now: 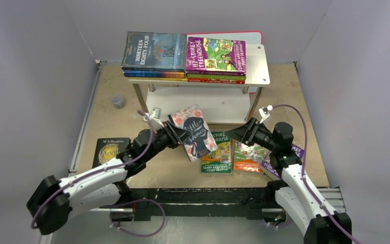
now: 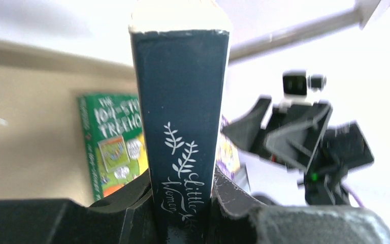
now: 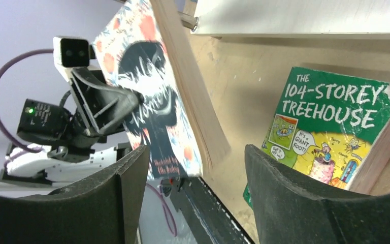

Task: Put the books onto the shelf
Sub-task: Pick up the book from the center of the board.

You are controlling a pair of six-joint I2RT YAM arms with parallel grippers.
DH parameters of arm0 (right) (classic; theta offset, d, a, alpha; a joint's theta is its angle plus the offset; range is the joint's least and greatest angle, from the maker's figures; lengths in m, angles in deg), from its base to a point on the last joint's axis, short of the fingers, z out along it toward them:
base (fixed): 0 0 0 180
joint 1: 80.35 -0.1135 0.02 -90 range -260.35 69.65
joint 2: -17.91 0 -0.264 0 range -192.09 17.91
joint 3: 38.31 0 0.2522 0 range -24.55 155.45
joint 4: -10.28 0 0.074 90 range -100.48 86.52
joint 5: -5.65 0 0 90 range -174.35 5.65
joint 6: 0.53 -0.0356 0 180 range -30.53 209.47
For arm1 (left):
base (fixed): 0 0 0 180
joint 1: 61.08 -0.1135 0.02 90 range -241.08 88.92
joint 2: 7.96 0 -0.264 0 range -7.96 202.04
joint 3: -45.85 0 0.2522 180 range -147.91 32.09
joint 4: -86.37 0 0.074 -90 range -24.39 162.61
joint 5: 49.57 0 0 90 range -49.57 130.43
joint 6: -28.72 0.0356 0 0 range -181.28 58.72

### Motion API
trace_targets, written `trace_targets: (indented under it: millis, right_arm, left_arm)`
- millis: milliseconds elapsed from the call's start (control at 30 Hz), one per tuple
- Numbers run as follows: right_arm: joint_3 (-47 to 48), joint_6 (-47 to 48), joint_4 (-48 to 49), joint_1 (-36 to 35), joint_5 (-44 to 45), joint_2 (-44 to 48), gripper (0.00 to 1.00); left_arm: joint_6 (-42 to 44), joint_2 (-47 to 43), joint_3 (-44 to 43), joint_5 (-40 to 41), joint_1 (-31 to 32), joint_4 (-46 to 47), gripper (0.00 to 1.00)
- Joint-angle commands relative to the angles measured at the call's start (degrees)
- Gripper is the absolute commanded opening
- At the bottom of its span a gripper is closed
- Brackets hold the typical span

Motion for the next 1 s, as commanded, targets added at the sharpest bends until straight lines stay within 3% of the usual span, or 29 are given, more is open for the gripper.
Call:
trace_targets:
  millis: [0,133,467,600,833,967]
  right_arm:
    - [0.5,-3.8,1.6,-4.1,10.5,2.2,0.71]
    - [-0.1,-7.9,3.5,-9.1,17.7,2.7,0.73]
    - [0.3,-11.9,9.0,-25.7,32.5,-2.5,0.75]
    - [2.2,-15.7,11.8,-29.6,34.6,-7.9,0.82]
    - [5.8,-23.4,28.3,-33.8,34.2,-18.3,0.9]
    - [8.4,-26.6,31.9,-35.0,33.1,-23.6,0.91]
  left_arm:
    - [-2.4,-10.3,-1.6,22.9,-0.4,-9.4,0.0]
    - [-6.4,-15.3,-1.9,32.1,-0.4,-12.2,0.0]
    - [-9.0,-15.7,-4.5,37.5,-0.4,-12.3,0.0]
    - [-10.8,-16.0,-4.3,38.9,-0.5,-10.3,0.0]
    - [-15.0,-15.0,-2.9,38.1,-0.4,-3.9,0.0]
    - [-15.3,-15.0,-4.1,36.4,-0.4,-4.3,0.0]
